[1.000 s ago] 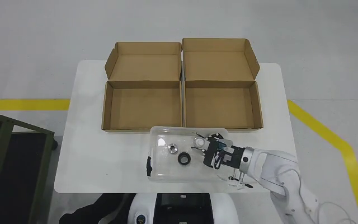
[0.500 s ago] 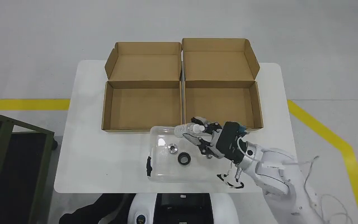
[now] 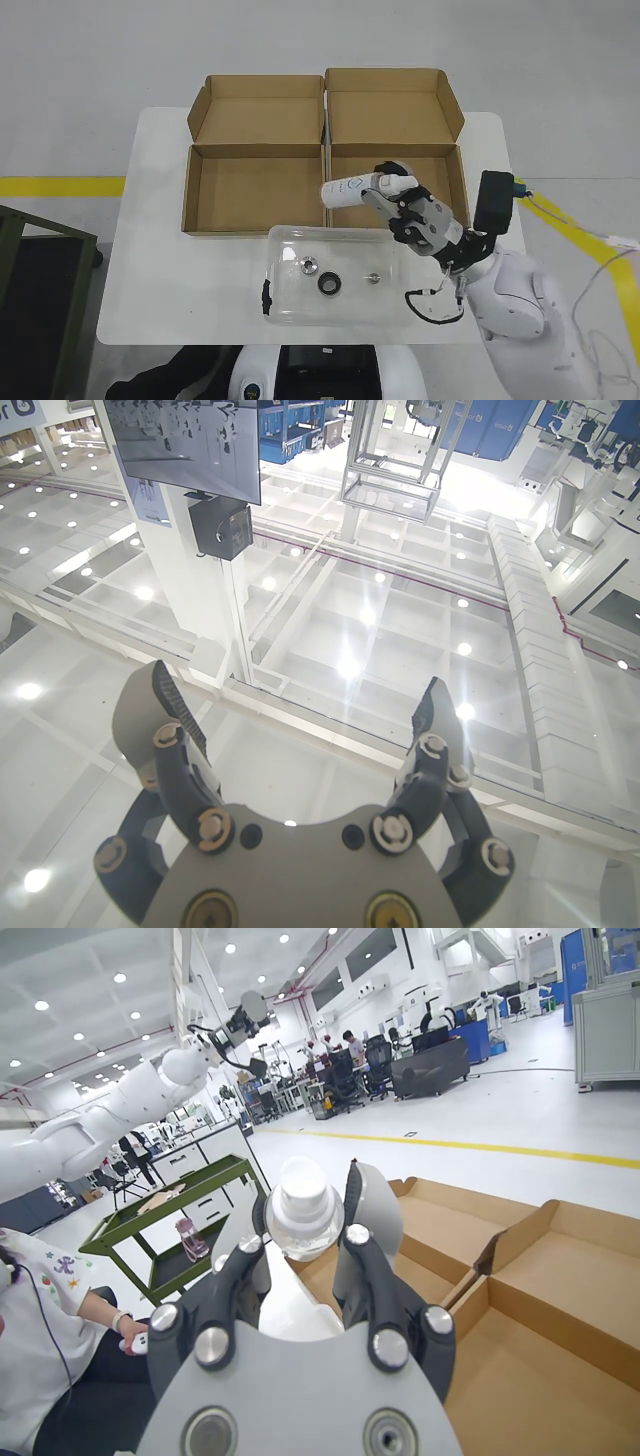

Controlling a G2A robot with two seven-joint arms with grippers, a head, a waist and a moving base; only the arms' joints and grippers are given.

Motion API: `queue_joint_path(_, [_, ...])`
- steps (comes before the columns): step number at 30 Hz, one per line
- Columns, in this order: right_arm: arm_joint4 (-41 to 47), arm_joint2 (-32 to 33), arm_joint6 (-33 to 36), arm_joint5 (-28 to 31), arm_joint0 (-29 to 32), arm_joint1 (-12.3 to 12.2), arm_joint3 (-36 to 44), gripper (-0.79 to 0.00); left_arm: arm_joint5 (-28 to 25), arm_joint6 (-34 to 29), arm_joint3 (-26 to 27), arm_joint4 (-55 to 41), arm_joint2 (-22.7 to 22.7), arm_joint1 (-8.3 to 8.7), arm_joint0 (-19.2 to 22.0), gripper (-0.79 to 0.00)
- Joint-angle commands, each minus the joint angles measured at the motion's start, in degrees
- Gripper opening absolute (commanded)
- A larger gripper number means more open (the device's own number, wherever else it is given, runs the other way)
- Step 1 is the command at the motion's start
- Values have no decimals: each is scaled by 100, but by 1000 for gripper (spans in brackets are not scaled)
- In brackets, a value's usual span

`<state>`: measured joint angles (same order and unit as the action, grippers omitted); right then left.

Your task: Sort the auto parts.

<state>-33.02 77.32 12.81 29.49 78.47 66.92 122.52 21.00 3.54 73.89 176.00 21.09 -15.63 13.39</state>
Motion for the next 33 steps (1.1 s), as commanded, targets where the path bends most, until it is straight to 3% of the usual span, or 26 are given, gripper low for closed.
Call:
queue_joint_path(1, [150,53,-30,37,3,-3,44,-785,0,0,0,0,0,0,0,0])
queue_joint_path(17, [524,188,-401,-27,-48,18,334,-785,0,0,0,0,0,0,0,0])
queue_joint_path(33, [-105,-170,-69,-160,-38,30,-271,-785,0,0,0,0,0,0,0,0])
